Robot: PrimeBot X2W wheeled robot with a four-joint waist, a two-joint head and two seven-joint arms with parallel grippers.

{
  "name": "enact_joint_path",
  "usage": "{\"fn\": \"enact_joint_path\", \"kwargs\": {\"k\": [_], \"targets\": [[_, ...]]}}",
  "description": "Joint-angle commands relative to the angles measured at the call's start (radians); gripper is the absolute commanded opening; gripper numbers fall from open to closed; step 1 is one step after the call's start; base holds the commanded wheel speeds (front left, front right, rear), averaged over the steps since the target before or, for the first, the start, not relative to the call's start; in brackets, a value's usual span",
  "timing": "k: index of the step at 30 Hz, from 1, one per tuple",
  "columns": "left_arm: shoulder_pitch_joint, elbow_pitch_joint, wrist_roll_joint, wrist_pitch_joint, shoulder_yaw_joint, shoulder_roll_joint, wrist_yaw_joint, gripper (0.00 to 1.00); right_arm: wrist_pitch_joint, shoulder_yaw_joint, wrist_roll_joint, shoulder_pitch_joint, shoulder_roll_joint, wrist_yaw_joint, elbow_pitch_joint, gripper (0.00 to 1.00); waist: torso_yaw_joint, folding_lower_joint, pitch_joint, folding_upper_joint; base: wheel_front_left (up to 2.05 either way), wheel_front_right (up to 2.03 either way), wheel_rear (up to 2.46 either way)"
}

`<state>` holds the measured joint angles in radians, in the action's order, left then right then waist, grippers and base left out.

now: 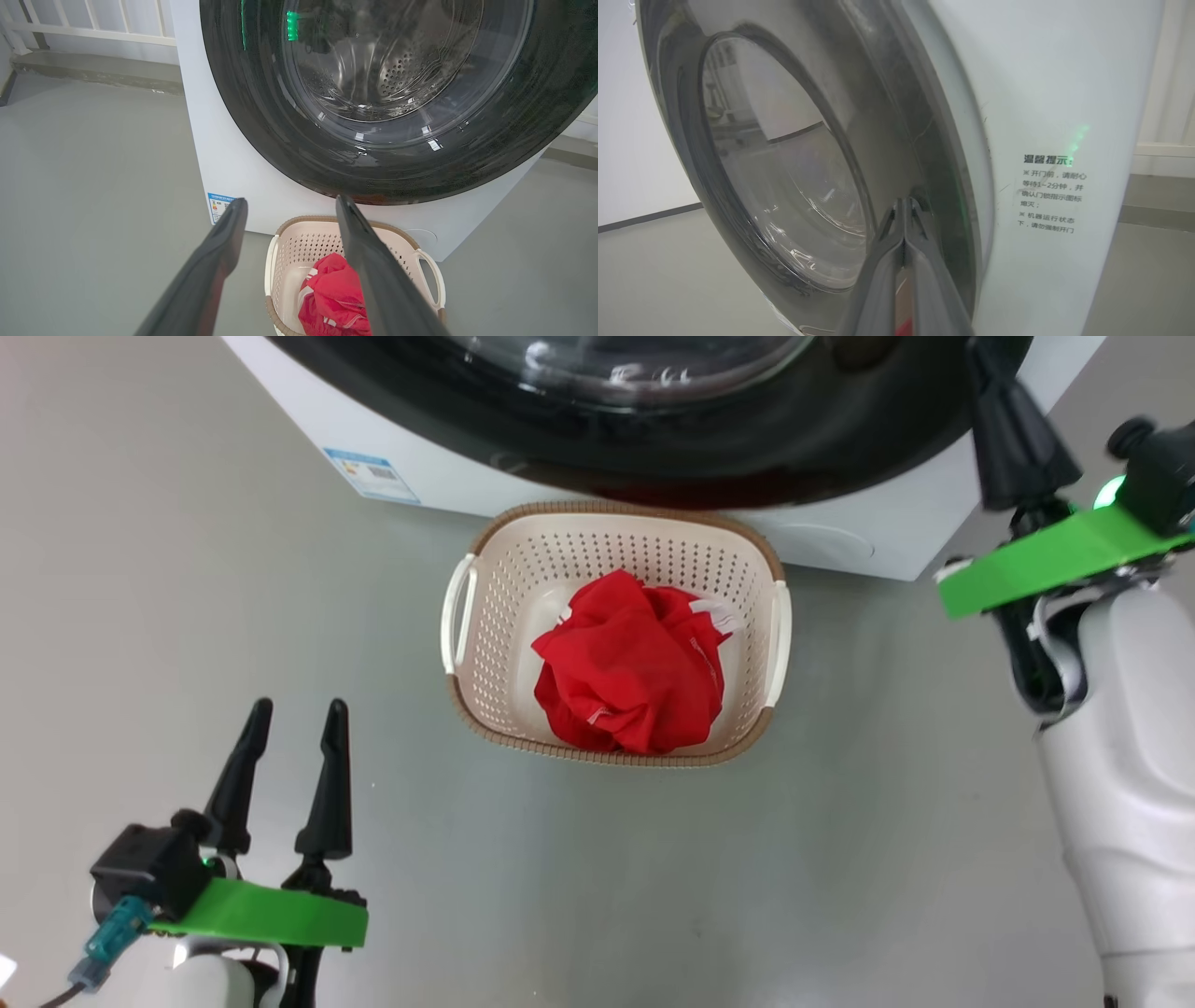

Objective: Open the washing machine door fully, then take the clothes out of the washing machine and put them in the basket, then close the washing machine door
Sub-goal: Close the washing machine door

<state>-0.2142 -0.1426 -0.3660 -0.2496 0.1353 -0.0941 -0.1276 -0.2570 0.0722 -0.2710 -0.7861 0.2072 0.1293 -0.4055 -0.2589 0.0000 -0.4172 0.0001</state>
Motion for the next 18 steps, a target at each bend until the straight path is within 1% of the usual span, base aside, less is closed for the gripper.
{"fn": "enact_joint_path", "kwargs": {"k": [1,18], "targets": [[-0.022,0.027,-0.009,-0.012,-0.03,-0.022,-0.003,1.0,-0.005,-0.002,0.021,-0.03,-0.011,0.001,0.019,0.0,-0.007,0.0,-0.012,-0.0001,0.0,0.0,0.0],[-0.05,0.036,-0.016,-0.012,-0.015,-0.027,-0.003,1.0,-0.005,-0.091,0.07,-0.127,-0.05,0.001,0.031,0.0,-0.015,0.0,-0.055,-0.0001,0.0,0.0,0.0]]}}
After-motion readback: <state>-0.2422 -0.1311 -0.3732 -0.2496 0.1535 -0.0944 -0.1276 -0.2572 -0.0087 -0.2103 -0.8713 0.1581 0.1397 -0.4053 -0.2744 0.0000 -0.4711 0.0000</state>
